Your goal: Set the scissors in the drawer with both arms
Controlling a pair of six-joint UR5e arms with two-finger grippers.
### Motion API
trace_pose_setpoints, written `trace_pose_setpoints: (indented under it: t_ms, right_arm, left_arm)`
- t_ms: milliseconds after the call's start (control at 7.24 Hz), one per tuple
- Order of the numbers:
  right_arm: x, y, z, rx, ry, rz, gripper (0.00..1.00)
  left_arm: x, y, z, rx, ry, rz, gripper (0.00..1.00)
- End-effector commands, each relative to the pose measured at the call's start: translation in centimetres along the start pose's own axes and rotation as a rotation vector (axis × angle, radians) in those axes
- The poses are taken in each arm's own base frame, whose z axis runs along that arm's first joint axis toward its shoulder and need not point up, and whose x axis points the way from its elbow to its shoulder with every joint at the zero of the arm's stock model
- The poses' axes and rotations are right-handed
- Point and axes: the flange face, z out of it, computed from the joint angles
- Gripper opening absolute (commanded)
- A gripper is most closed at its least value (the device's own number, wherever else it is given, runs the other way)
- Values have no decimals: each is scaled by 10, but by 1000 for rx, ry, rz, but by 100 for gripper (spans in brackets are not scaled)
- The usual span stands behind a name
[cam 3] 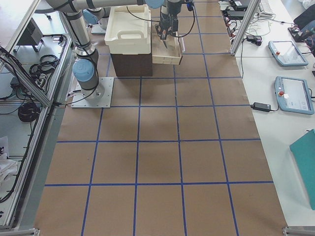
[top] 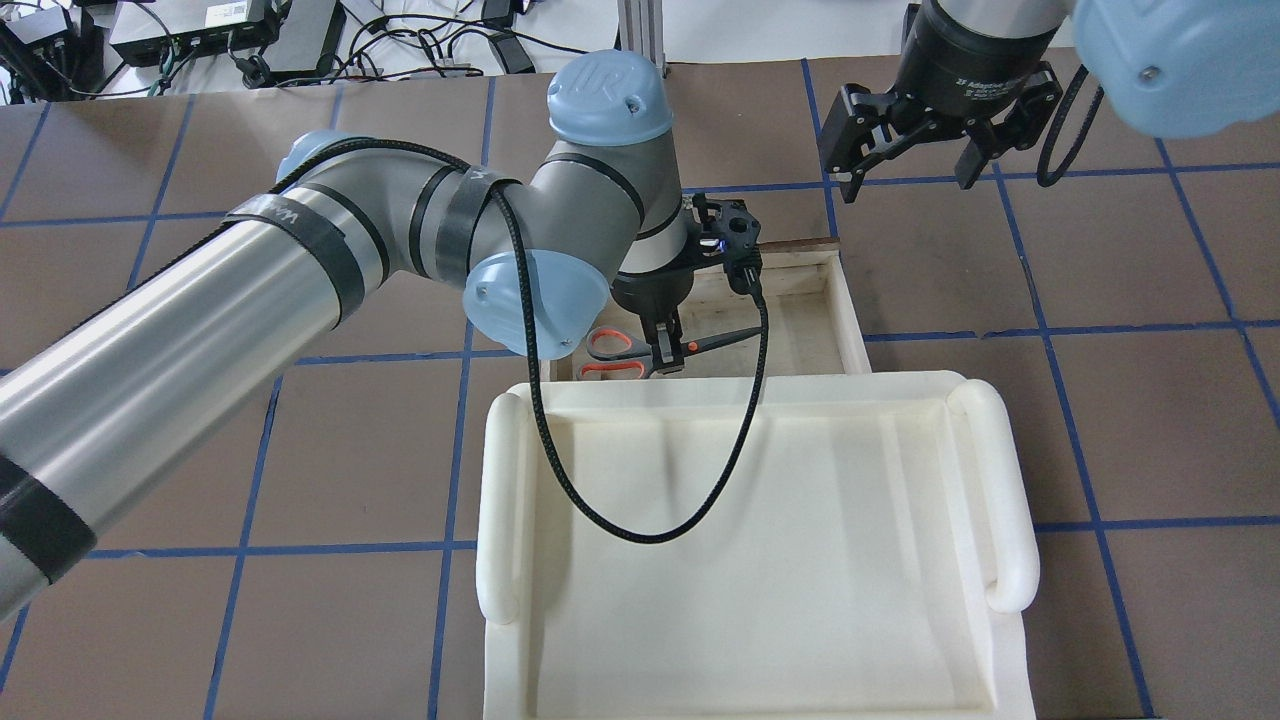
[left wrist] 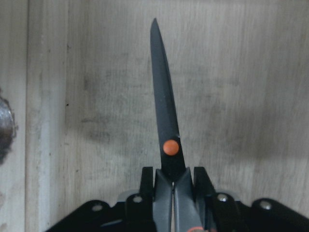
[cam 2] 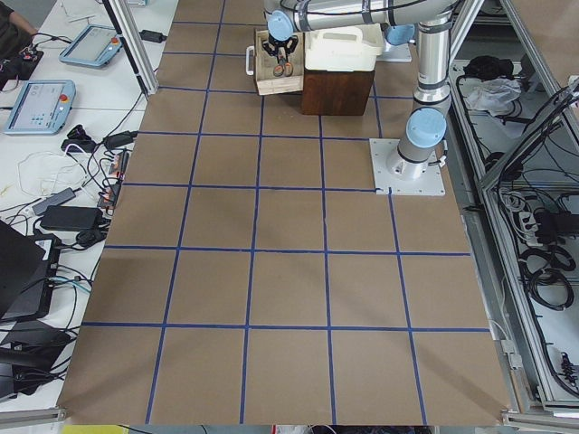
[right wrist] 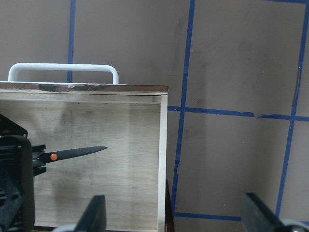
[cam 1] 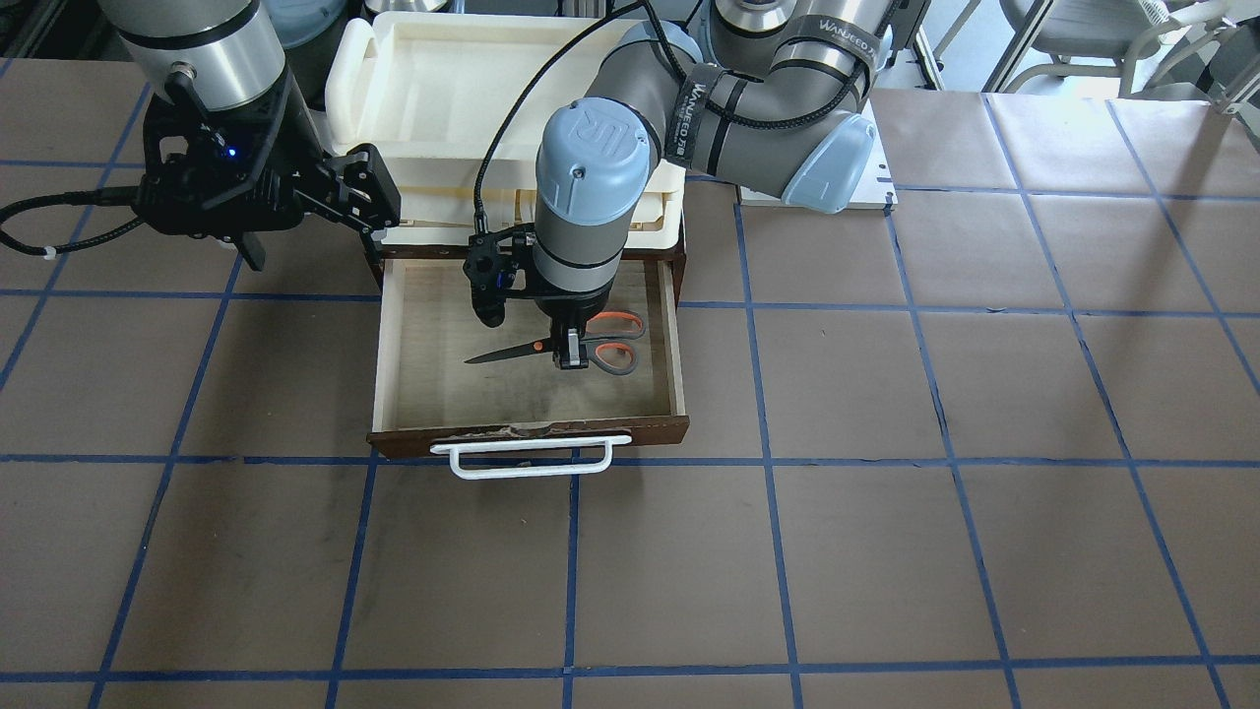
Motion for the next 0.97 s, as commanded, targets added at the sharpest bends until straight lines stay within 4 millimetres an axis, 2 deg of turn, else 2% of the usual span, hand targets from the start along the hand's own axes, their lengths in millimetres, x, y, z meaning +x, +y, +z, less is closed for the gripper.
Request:
trace_pose_setpoints:
  t_ms: [0, 138, 276, 414, 691, 829]
  right_arm:
    - [1, 0, 0, 4, 0, 2, 100]
    - [0, -1, -1, 7, 0, 1, 100]
    - [0, -1, -1, 7, 2, -1, 100]
    - [0, -1, -1, 7, 2, -1, 100]
    - [1, -1, -1, 7, 2, 1, 100]
    - [1, -1, -1, 7, 2, 1, 100]
  left_arm:
    - [-2, -2, 8, -3, 6, 0, 18]
    - [-2, -2, 9, -4, 9, 1, 43]
    - [1, -2, -2, 6, -6, 4, 71]
    - [3, -2, -9, 16, -19, 1, 84]
    - [6, 1, -44, 42, -74, 7, 85]
    - [6, 11, -77, 62, -119, -15, 85]
